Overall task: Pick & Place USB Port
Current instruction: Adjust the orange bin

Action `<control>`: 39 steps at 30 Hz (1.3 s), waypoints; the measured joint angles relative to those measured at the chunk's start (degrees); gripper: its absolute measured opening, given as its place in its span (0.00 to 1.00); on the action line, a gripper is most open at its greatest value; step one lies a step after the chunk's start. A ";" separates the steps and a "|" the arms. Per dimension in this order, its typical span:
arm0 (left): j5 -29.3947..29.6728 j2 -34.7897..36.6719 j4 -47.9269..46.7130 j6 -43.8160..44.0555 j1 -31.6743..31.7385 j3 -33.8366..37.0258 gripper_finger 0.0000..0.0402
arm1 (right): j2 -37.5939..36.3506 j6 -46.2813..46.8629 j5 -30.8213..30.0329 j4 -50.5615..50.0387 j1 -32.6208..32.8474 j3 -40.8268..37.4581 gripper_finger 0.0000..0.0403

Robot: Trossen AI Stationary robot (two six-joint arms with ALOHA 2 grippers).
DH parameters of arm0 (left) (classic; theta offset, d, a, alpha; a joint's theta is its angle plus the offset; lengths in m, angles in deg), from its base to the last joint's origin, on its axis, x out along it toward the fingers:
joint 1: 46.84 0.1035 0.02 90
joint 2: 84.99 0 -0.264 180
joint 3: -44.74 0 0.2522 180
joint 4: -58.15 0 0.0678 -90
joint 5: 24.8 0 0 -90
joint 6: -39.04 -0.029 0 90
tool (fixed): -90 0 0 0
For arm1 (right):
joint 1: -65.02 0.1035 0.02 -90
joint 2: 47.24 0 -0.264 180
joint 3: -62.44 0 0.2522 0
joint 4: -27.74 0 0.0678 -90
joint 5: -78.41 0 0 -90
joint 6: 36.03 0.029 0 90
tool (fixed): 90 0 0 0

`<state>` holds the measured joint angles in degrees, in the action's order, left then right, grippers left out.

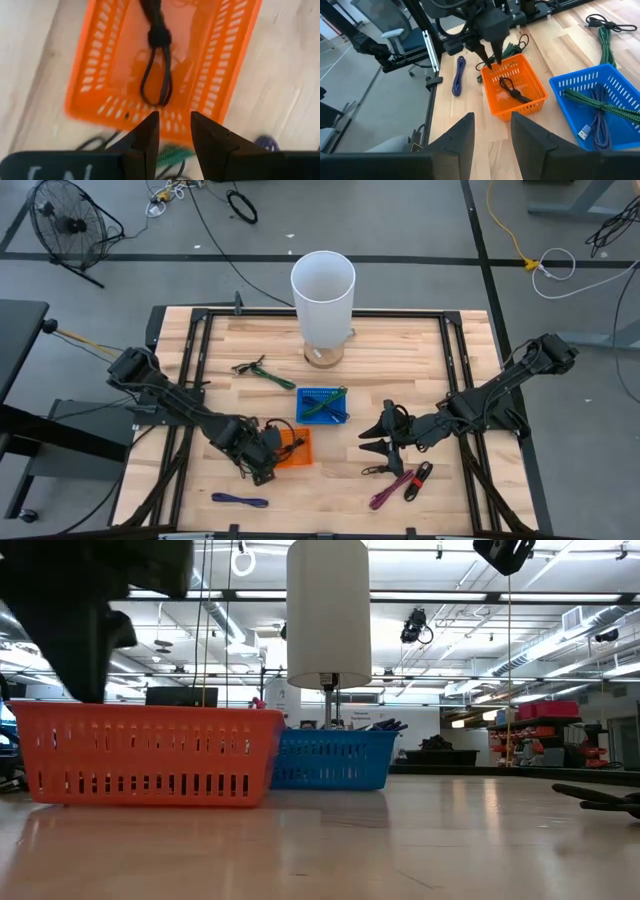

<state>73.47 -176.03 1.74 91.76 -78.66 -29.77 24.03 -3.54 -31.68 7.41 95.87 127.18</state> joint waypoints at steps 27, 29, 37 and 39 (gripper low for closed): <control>4.54 -3.33 -12.27 5.30 -3.64 0.22 0.29 | 0.02 0.50 -0.03 -0.46 0.37 0.00 0.31; 5.76 -4.27 -11.85 3.64 -2.88 0.22 0.29 | 0.02 0.50 -0.03 -0.44 0.37 0.00 0.31; 8.73 -5.32 -1.98 -3.92 1.47 0.21 0.29 | 0.02 0.07 -0.03 -0.28 0.37 0.00 0.31; 9.81 -5.32 -0.05 -5.73 2.66 0.20 0.29 | 0.02 0.07 -0.03 -0.28 0.37 0.00 0.31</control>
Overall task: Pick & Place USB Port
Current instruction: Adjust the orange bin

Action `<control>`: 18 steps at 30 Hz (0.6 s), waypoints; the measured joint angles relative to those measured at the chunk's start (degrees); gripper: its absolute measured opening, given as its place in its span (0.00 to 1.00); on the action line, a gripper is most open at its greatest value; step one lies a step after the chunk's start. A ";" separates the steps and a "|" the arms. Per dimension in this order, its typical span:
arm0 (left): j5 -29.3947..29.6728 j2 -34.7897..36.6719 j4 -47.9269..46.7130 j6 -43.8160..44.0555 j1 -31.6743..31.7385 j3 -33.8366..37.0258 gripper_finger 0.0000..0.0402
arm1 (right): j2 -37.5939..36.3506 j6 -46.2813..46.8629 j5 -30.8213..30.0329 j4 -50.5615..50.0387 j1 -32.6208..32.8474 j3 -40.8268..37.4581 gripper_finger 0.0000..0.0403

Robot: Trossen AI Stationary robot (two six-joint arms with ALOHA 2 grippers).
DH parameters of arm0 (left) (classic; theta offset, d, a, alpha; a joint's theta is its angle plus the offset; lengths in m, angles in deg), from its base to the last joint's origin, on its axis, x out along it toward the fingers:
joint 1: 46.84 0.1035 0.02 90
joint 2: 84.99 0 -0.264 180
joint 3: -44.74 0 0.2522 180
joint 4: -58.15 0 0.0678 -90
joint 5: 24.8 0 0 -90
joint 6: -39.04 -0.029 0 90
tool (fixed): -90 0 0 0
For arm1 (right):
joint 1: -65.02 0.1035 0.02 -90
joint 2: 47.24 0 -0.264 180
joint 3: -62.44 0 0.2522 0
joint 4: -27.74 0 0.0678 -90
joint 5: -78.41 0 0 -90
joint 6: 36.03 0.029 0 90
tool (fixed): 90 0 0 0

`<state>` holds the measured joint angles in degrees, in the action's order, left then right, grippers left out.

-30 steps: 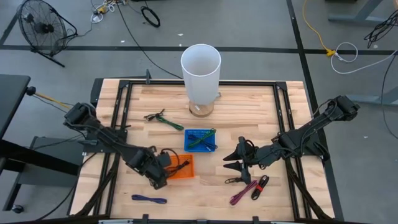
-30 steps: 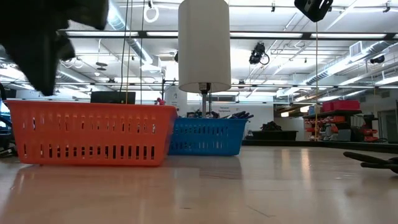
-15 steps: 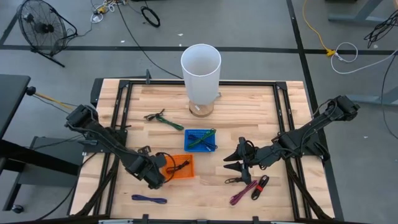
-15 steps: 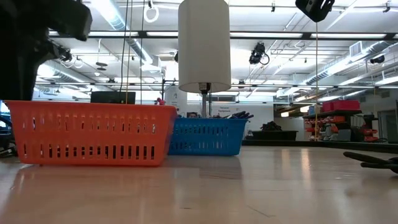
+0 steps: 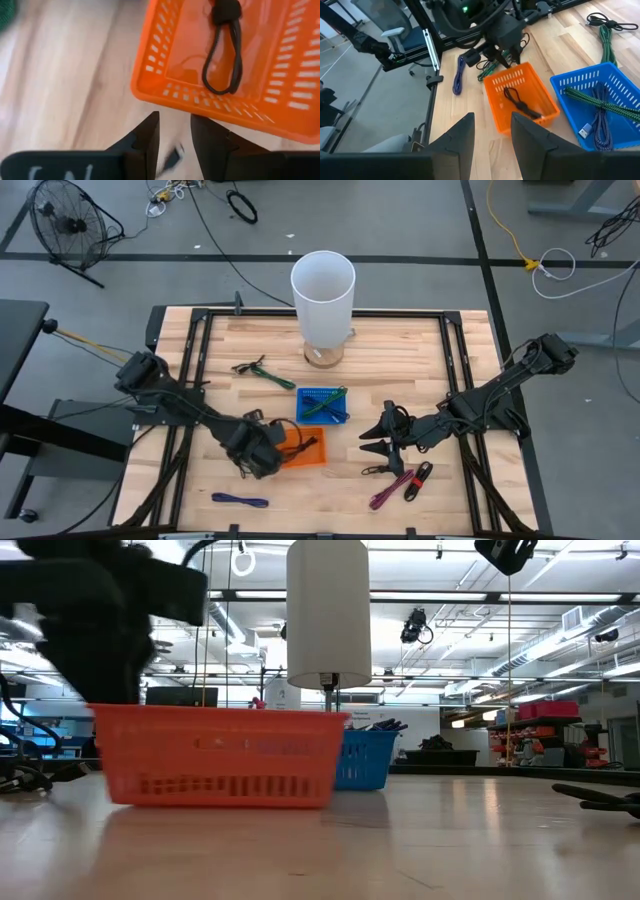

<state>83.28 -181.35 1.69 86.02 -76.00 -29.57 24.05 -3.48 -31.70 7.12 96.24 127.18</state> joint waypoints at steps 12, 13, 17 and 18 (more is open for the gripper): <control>2.38 0.00 12.15 -7.79 6.66 0.00 0.29 | 0.00 0.00 0.00 -0.02 0.00 0.00 0.31; 2.35 0.00 13.50 -8.62 6.87 0.00 0.29 | 0.00 0.00 0.00 -0.02 0.00 0.00 0.31; 2.21 0.00 15.43 -9.13 7.23 0.00 0.29 | 0.00 0.00 0.00 -0.04 0.00 0.00 0.31; 2.02 0.00 15.31 -9.13 7.21 0.00 0.29 | 0.00 0.00 0.00 -0.04 0.00 0.00 0.31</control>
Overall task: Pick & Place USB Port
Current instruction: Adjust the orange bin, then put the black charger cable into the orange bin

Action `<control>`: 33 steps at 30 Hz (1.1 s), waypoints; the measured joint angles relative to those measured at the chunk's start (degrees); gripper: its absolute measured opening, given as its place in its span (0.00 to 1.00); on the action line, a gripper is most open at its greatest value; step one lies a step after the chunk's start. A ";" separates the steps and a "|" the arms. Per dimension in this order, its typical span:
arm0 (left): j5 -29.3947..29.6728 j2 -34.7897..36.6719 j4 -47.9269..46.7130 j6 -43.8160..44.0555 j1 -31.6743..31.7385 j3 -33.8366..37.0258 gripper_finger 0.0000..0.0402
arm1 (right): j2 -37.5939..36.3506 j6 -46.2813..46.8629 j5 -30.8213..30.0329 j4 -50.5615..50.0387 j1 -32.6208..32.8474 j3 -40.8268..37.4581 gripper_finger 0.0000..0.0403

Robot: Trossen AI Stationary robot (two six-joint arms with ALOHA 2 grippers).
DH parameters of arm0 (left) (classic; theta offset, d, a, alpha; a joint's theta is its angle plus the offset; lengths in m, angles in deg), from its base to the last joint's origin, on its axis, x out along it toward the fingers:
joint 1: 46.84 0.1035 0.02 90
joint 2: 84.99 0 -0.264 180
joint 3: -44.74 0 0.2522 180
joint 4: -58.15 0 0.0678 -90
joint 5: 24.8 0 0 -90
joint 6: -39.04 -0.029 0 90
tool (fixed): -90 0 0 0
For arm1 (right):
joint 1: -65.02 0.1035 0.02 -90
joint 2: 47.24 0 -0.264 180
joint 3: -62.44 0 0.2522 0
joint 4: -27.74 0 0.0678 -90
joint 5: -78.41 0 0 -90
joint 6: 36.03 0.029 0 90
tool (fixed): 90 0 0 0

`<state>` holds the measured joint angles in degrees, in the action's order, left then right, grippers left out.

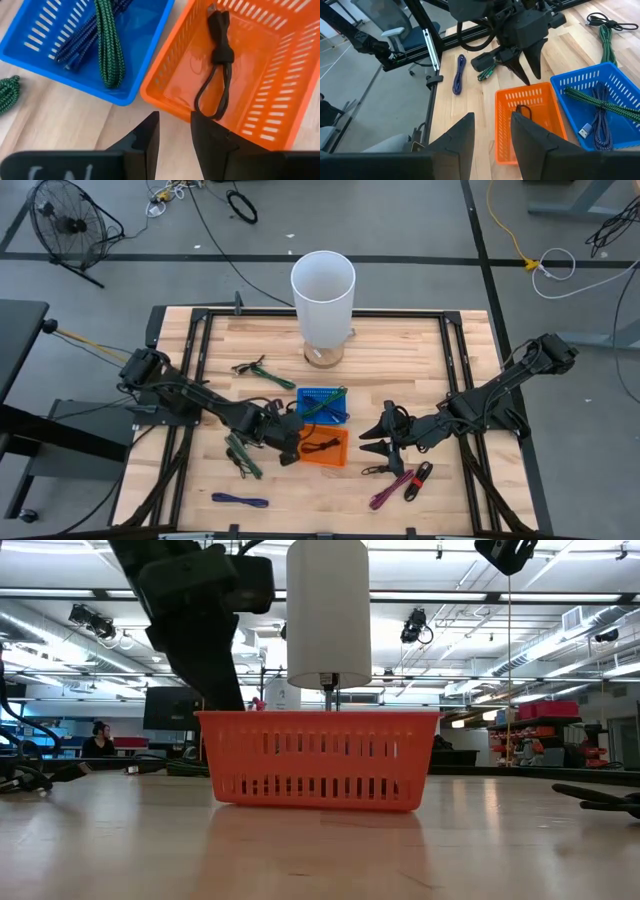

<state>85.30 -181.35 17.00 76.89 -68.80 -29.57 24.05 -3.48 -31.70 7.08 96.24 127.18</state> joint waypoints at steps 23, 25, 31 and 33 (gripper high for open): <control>-7.01 1.23 -25.66 1.83 -10.80 -1.33 0.29 | 4.56 0.09 -0.40 0.46 0.04 -0.02 0.31; -8.04 1.18 -25.67 1.53 -11.38 0.06 0.29 | 5.73 0.49 -0.35 0.74 0.04 -0.02 0.31; -11.02 1.18 -26.39 1.29 -11.74 3.01 0.29 | 6.40 0.16 -0.26 2.00 0.02 -0.02 0.31; -11.66 1.18 -26.81 1.32 -11.72 3.99 0.29 | 6.40 0.02 0.02 2.47 0.02 -0.02 0.31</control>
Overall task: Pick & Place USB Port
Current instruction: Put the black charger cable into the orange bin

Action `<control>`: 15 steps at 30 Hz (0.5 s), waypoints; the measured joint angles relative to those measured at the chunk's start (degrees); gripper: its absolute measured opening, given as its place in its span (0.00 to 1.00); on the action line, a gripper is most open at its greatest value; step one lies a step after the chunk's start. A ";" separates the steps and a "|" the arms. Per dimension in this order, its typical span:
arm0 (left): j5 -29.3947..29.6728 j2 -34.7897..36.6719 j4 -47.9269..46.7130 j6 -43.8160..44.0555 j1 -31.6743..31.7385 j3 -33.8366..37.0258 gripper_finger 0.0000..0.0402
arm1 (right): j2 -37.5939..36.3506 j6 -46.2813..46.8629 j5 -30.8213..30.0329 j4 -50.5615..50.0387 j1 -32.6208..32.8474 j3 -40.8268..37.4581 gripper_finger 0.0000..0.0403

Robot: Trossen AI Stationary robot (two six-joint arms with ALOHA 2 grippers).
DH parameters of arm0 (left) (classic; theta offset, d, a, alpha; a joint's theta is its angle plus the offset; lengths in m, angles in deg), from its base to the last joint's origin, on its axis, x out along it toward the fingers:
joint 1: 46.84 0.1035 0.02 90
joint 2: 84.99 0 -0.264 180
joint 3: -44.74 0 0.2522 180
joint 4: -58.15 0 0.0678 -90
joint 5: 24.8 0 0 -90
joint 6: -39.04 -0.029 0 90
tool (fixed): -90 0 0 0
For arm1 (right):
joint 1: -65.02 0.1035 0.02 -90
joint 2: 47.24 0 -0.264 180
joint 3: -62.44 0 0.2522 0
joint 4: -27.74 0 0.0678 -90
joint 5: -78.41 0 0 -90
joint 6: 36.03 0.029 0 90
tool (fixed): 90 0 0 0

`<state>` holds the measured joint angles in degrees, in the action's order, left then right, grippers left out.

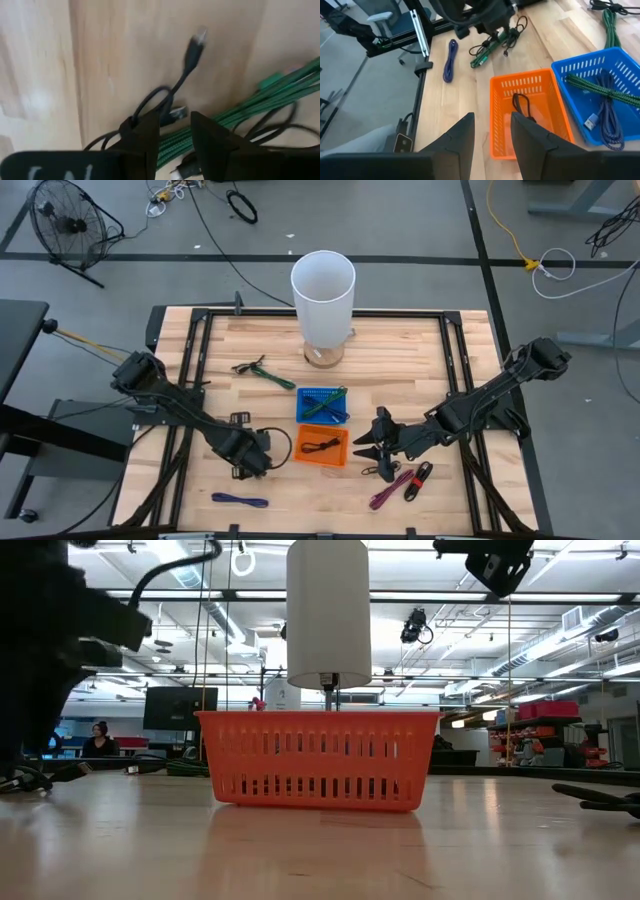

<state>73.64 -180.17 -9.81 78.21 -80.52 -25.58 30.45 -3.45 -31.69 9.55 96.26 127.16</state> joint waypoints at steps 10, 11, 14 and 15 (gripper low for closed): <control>0.67 0.00 0.29 0.22 0.09 5.13 0.29 | 0.00 -0.26 0.16 0.97 0.00 0.00 0.31; 1.22 0.00 0.36 0.24 0.09 5.64 0.29 | 0.00 -0.26 0.14 0.99 0.00 0.00 0.31; 2.32 0.19 1.41 0.23 0.08 6.59 0.29 | 0.00 -0.27 0.14 0.99 -0.02 0.00 0.31; 2.63 0.20 1.79 0.25 0.04 6.75 0.29 | 0.00 -0.28 0.12 0.99 -0.02 0.00 0.31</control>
<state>76.27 -179.97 -8.02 78.46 -80.47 -18.84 30.45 -3.74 -31.56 10.53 96.24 127.16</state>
